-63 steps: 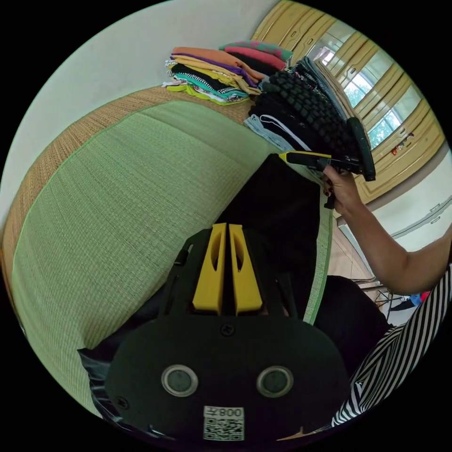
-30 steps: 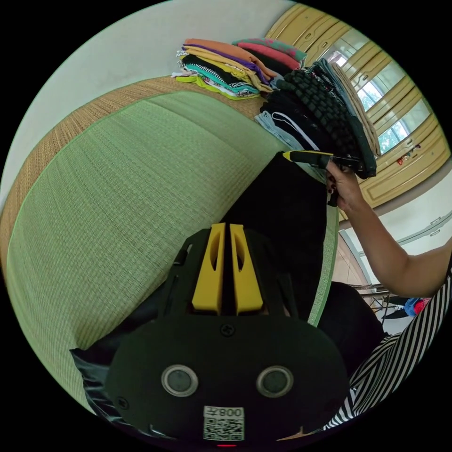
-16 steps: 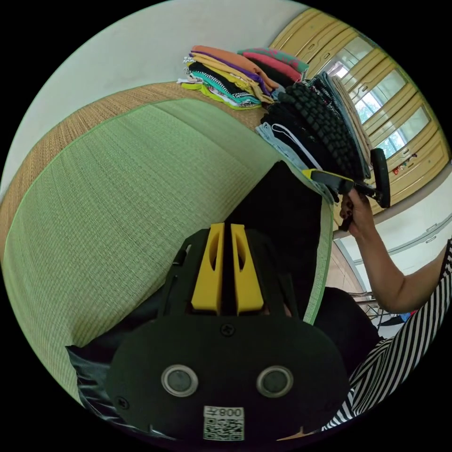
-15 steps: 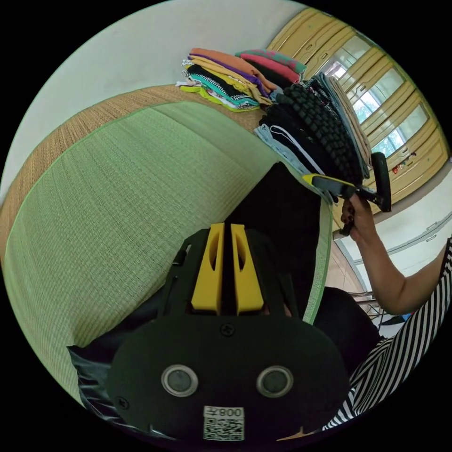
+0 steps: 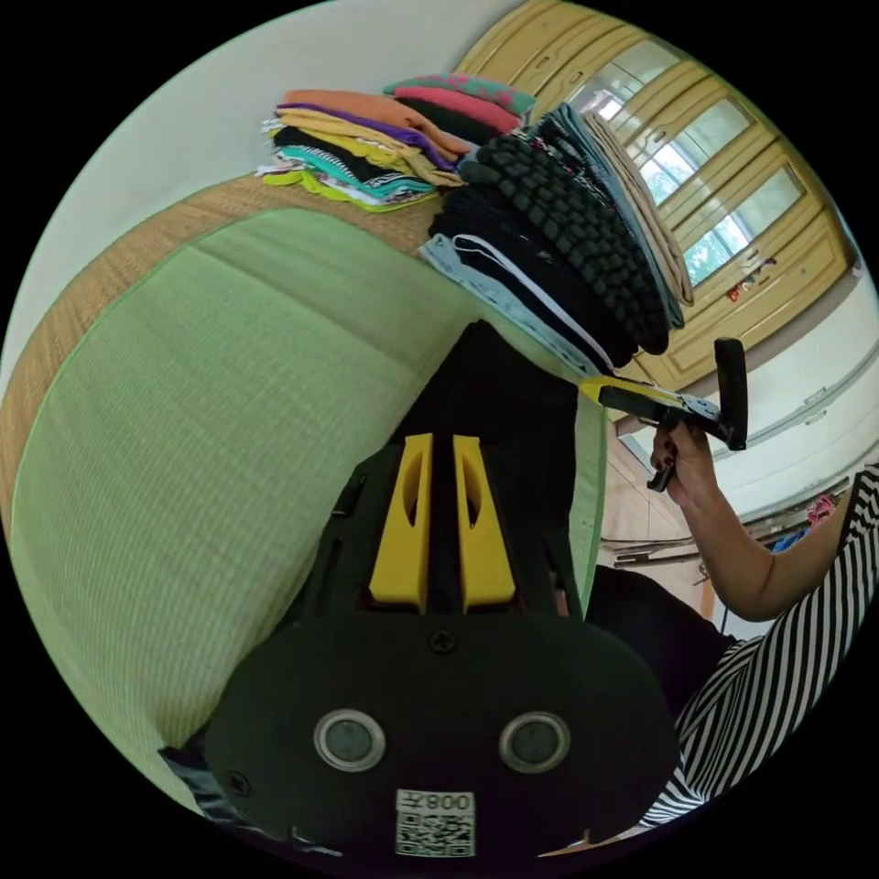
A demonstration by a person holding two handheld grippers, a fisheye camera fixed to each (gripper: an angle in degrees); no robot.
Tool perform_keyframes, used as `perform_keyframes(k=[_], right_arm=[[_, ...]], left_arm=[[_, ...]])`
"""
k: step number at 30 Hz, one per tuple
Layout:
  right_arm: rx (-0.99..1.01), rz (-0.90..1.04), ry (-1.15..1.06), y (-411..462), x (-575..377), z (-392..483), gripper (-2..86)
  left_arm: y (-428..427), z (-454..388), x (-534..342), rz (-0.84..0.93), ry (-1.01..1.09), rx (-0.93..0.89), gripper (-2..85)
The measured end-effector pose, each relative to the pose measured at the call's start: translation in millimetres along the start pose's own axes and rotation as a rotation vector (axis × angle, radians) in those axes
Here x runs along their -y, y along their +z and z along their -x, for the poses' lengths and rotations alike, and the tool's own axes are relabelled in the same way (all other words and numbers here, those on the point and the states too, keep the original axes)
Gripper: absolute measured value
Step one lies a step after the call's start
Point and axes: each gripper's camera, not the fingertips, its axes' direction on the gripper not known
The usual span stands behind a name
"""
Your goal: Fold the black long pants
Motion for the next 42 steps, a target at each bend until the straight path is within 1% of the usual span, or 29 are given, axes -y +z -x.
perform_keyframes(k=[6,8,13,15,17,21,24,27,31,35,42], right_arm=[[0.010,0.065,0.024,15,4,-38,9.9],[0.026,0.071,0.019,16,4,-49,10.0],[0.064,0.062,-0.004,9,-1,-69,8.2],[0.087,0.058,-0.001,6,-3,-77,7.8],[0.099,0.049,-0.002,1,-3,-88,7.3],[0.151,0.037,0.043,-9,-2,-111,6.2],[0.201,0.045,0.066,-18,1,-129,4.8],[0.256,0.045,0.109,-32,4,-151,4.0],[0.256,-0.008,0.127,-72,9,-171,3.6],[0.254,-0.030,0.119,-112,19,-181,3.5],[0.243,-0.068,0.065,-180,34,-173,3.4]], left_arm=[[34,-30,65,0.055,0.131,-0.018,6.3],[47,-38,85,0.081,0.159,0.003,6.6],[78,-48,104,0.179,0.192,0.060,6.3],[83,-53,101,0.174,0.222,0.083,5.7],[86,-58,96,0.176,0.239,0.070,4.3],[89,-57,93,0.195,0.203,0.028,2.6],[87,-63,87,0.196,0.228,0.047,2.0],[80,-66,83,0.180,0.226,0.018,1.7],[67,-75,78,0.153,0.262,-0.015,1.6],[63,-84,70,0.153,0.284,0.007,1.6],[47,-84,43,0.115,0.259,0.002,1.6]])
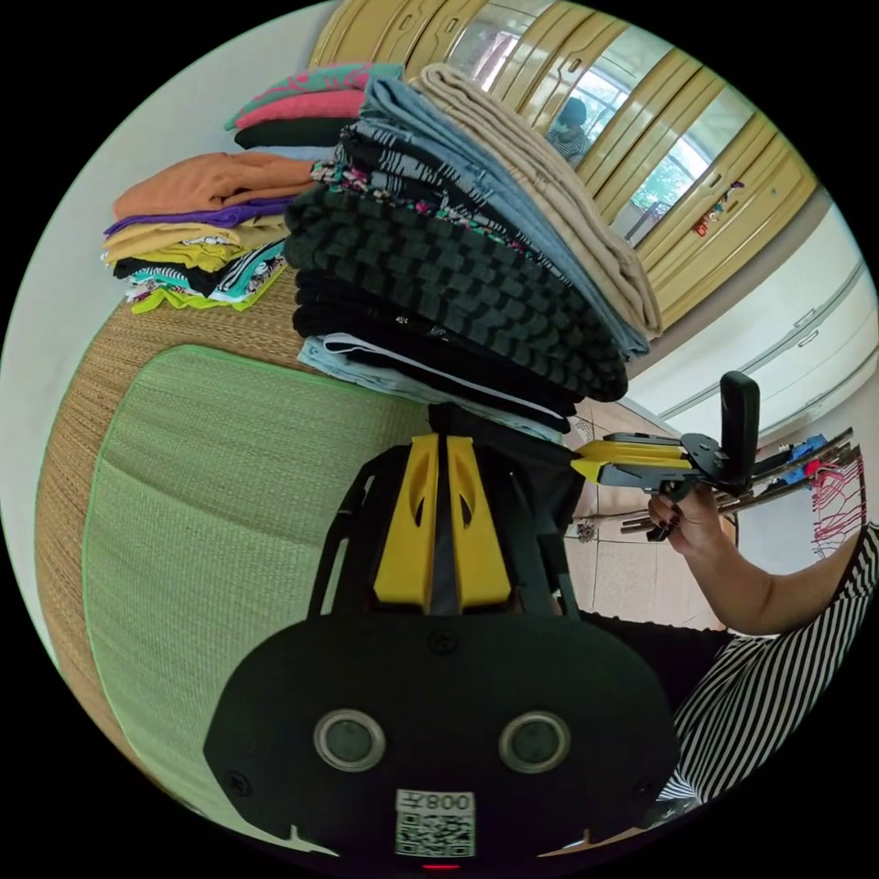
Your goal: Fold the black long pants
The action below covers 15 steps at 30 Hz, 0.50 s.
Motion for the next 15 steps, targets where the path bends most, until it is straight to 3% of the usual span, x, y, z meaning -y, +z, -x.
perform_keyframes(k=[15], right_arm=[[0.073,-0.047,-0.206,-128,67,120,3.5]], left_arm=[[-58,15,-120,-0.124,-0.051,0.061,1.8]])
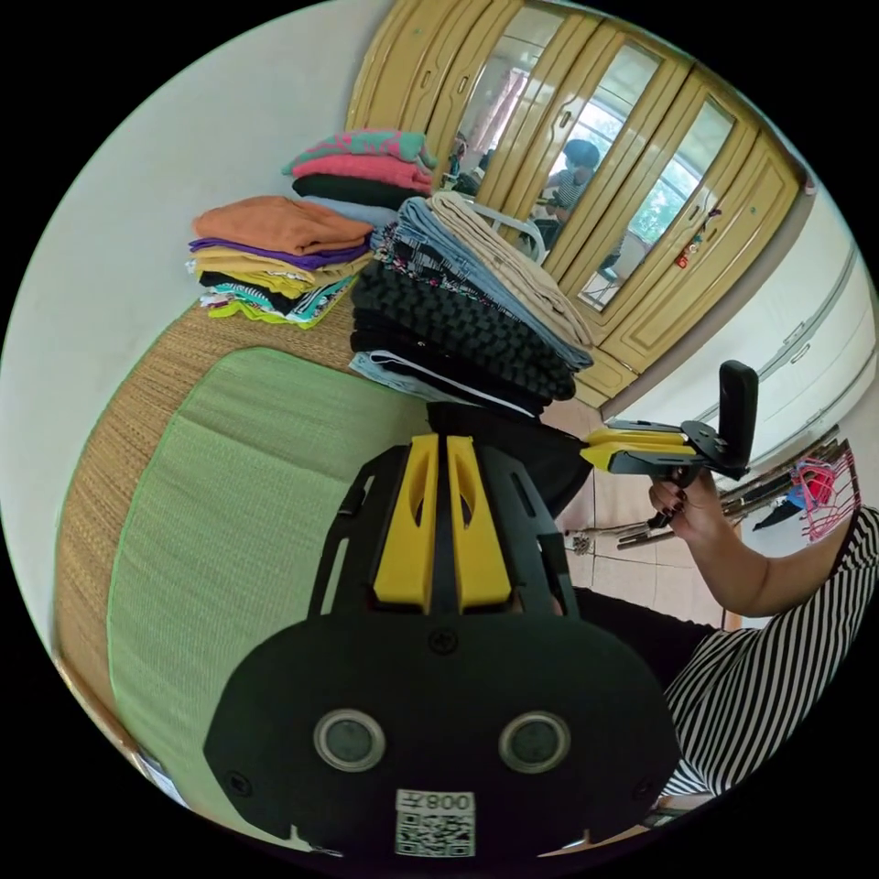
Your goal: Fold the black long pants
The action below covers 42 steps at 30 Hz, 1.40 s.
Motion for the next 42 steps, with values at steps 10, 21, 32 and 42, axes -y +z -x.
perform_keyframes(k=[10,21,32,42], right_arm=[[0.112,0.071,-0.201,-33,69,127,3.5],[0.272,0.240,-0.397,-12,129,277,3.2],[0.351,0.497,-0.462,66,163,389,3.0],[0.390,0.654,-0.473,115,187,456,2.7]], left_arm=[[-35,56,-109,-0.050,-0.100,0.010,1.9],[-50,140,-239,-0.081,-0.232,-0.010,1.9],[-5,240,-344,-0.025,-0.427,-0.065,2.0],[33,313,-391,-0.002,-0.594,-0.074,0.9]])
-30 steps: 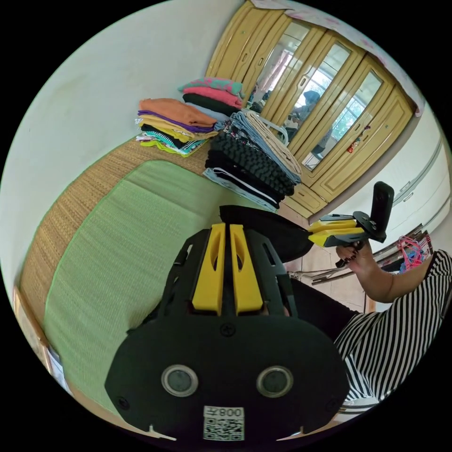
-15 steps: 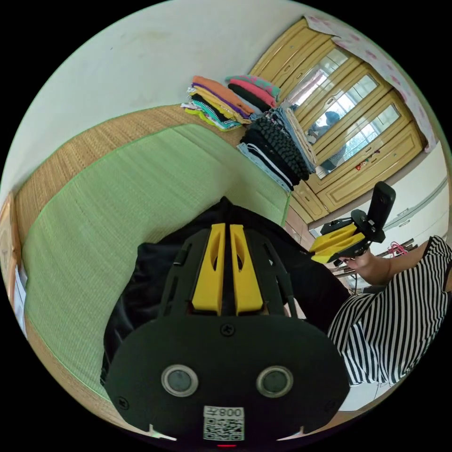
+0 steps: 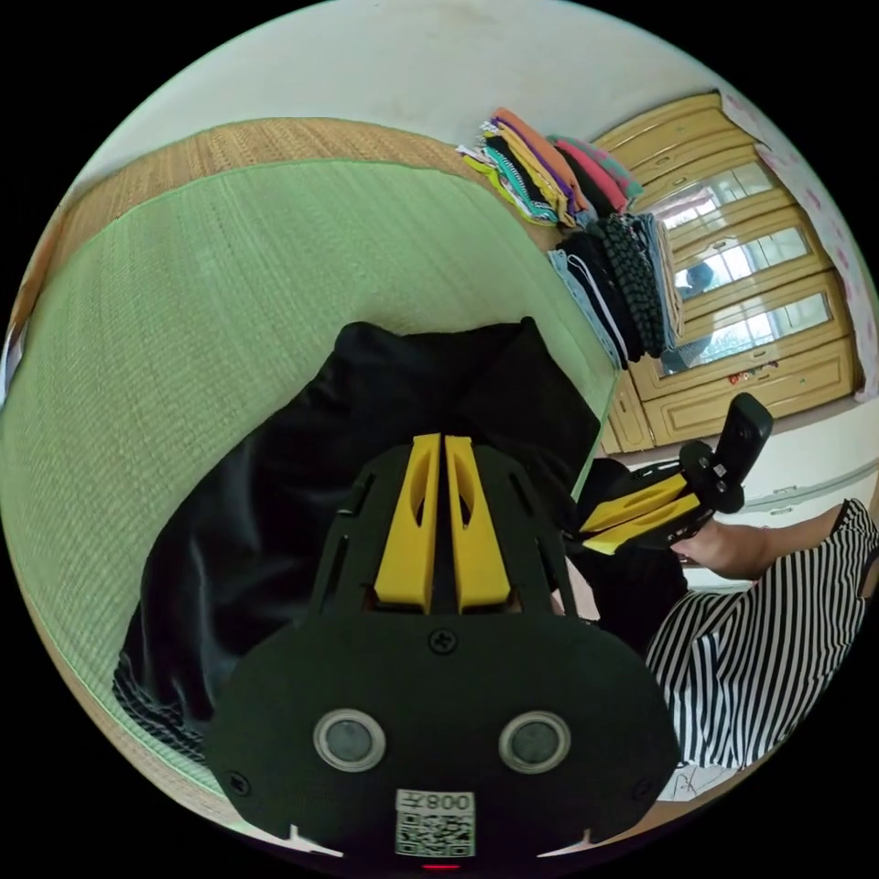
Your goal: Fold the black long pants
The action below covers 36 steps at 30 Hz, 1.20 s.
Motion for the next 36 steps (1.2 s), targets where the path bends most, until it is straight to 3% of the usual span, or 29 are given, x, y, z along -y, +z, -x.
perform_keyframes(k=[5,11,15,20,26,36], right_arm=[[0.036,0.081,-0.016,21,35,18,1.9],[0.068,0.118,-0.012,31,63,37,1.4],[0.092,0.117,-0.018,21,77,49,1.0],[0.084,0.049,-0.022,0,91,67,0.7],[0.121,0.133,-0.003,31,107,75,0.6],[0.170,0.090,-0.071,23,113,116,0.1]], left_arm=[[0,37,-4,-0.069,-0.111,-0.054,0.5],[26,33,5,-0.041,-0.070,-0.096,0.2],[50,37,13,0.051,-0.080,0.009,0.1],[50,42,27,0.018,-0.074,0.027,0.1],[53,55,44,-0.001,-0.125,0.074,0.1],[66,54,64,-0.009,-0.139,0.082,0.1]])
